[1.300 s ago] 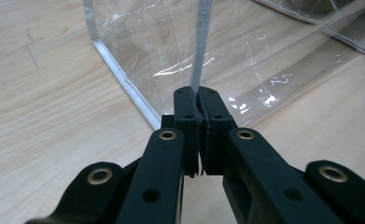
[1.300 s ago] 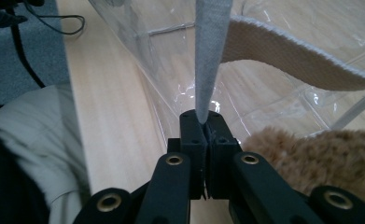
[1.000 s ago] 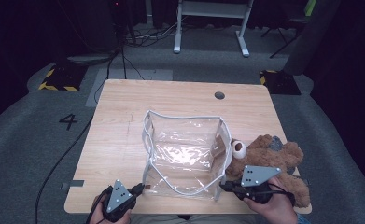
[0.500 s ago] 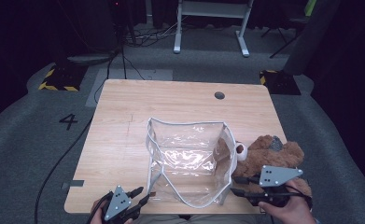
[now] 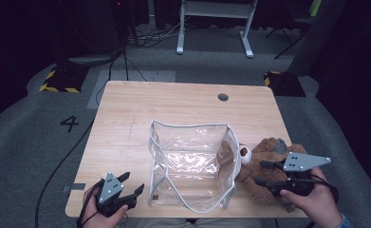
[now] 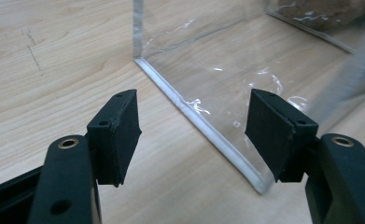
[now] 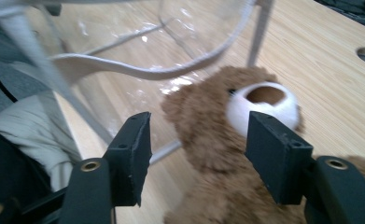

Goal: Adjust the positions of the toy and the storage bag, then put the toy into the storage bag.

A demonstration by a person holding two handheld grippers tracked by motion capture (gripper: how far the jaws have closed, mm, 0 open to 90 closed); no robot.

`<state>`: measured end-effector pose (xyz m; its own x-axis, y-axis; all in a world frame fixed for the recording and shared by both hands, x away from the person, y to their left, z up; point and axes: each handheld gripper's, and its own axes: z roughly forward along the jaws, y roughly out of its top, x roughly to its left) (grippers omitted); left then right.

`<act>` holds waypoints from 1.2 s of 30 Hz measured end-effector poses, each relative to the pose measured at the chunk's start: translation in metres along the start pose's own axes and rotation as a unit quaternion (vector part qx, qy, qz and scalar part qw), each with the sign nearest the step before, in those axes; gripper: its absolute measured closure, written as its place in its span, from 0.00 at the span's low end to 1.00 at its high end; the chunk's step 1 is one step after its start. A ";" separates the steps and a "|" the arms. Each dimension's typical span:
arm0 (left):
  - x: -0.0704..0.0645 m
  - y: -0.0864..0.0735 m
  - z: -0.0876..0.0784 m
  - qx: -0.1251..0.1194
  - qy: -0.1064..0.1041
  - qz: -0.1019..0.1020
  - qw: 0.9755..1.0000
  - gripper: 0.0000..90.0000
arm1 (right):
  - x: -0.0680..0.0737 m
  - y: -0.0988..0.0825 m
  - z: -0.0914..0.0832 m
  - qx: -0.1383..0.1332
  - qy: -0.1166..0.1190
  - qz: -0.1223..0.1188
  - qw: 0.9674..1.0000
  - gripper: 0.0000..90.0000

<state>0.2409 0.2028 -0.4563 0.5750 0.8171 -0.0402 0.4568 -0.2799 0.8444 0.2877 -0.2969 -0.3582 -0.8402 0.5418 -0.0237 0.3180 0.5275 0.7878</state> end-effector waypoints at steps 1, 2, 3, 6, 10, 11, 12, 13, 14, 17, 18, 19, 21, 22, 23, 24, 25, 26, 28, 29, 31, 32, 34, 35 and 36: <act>0.000 0.000 0.000 0.000 0.000 0.000 1.000 0.38 | 0.000 0.000 0.000 0.000 0.000 0.000 1.000 0.45; 0.004 0.003 0.006 0.005 0.007 -0.001 1.000 0.38 | -0.007 -0.001 -0.001 0.005 -0.012 0.005 1.000 0.43; 0.004 0.003 0.006 0.005 0.007 -0.001 1.000 0.37 | -0.009 -0.001 -0.002 0.008 -0.018 0.007 1.000 0.41; 0.010 0.005 0.018 0.014 0.014 -0.004 1.000 0.37 | -0.020 -0.002 -0.005 0.012 -0.037 0.018 0.999 0.39; 0.013 0.004 0.026 0.026 0.015 0.000 1.000 0.37 | -0.032 -0.002 -0.010 0.033 -0.057 0.009 0.998 0.34; 0.015 0.004 0.031 0.033 0.012 0.001 0.999 0.37 | -0.035 -0.003 -0.008 0.046 -0.062 0.005 0.997 0.33; 0.015 0.004 0.031 0.033 0.012 0.001 0.999 0.37 | -0.035 -0.003 -0.008 0.046 -0.062 0.005 0.997 0.33; 0.016 0.003 0.037 0.035 0.016 -0.003 0.999 0.37 | -0.045 -0.004 -0.004 0.084 -0.075 -0.016 0.993 0.32; 0.017 0.002 0.039 0.039 0.014 0.001 0.999 0.37 | -0.049 -0.005 -0.002 0.098 -0.081 -0.018 0.992 0.32; 0.020 0.000 0.045 0.043 0.020 0.001 0.999 0.36 | -0.060 -0.007 0.006 0.124 -0.079 -0.015 0.989 0.31; 0.021 -0.001 0.047 0.045 0.022 0.002 0.999 0.36 | -0.062 -0.007 0.007 0.128 -0.078 -0.017 0.989 0.31; 0.022 -0.003 0.049 0.049 0.019 0.001 0.999 0.36 | -0.064 -0.007 0.010 0.133 -0.074 -0.016 0.988 0.30; 0.021 -0.004 0.051 0.053 0.020 0.000 0.998 0.36 | -0.068 -0.008 0.017 0.143 -0.063 -0.021 0.988 0.29; 0.021 -0.005 0.052 0.052 0.021 0.001 0.998 0.36 | -0.069 -0.008 0.020 0.148 -0.058 -0.022 0.987 0.29; 0.020 -0.005 0.052 0.054 0.019 0.003 0.998 0.36 | -0.070 -0.008 0.025 0.152 -0.056 -0.026 0.987 0.28; 0.020 -0.005 0.052 0.054 0.019 0.003 0.998 0.36 | -0.072 -0.008 0.028 0.158 -0.053 -0.034 0.985 0.27; 0.020 -0.006 0.053 0.054 0.016 0.004 0.998 0.36 | -0.072 -0.008 0.028 0.158 -0.053 -0.034 0.985 0.27; 0.018 -0.007 0.052 0.060 0.021 0.017 0.998 0.36 | -0.071 -0.009 0.038 0.167 -0.044 -0.035 0.984 0.27; 0.016 -0.009 0.052 0.061 0.020 0.021 0.998 0.36 | -0.070 -0.009 0.045 0.174 -0.033 -0.041 0.983 0.26; 0.016 -0.009 0.052 0.061 0.020 0.021 0.998 0.35 | -0.069 -0.008 0.047 0.178 -0.032 -0.039 0.983 0.26; 0.015 -0.010 0.052 0.059 0.018 0.018 0.998 0.35 | -0.068 -0.006 0.053 0.189 -0.023 -0.067 0.979 0.26; 0.015 -0.010 0.052 0.059 0.018 0.018 0.998 0.35 | -0.068 -0.006 0.053 0.189 -0.023 -0.067 0.979 0.26; 0.014 -0.011 0.051 0.056 0.017 0.015 0.998 0.35 | -0.063 -0.004 0.062 0.199 -0.009 -0.081 0.977 0.26; 0.014 -0.011 0.051 0.056 0.017 0.015 0.998 0.35 | -0.063 -0.004 0.062 0.199 -0.009 -0.081 0.977 0.26; 0.014 -0.012 0.050 0.059 0.016 0.016 0.998 0.35 | -0.063 -0.005 0.071 0.216 -0.007 -0.089 0.972 0.23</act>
<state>0.2771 0.1921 -0.4943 0.5699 0.8217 0.0041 0.5164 -0.3620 0.7761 0.3705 -0.2872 -0.4039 -0.8940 0.4236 -0.1462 0.3254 0.8379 0.4383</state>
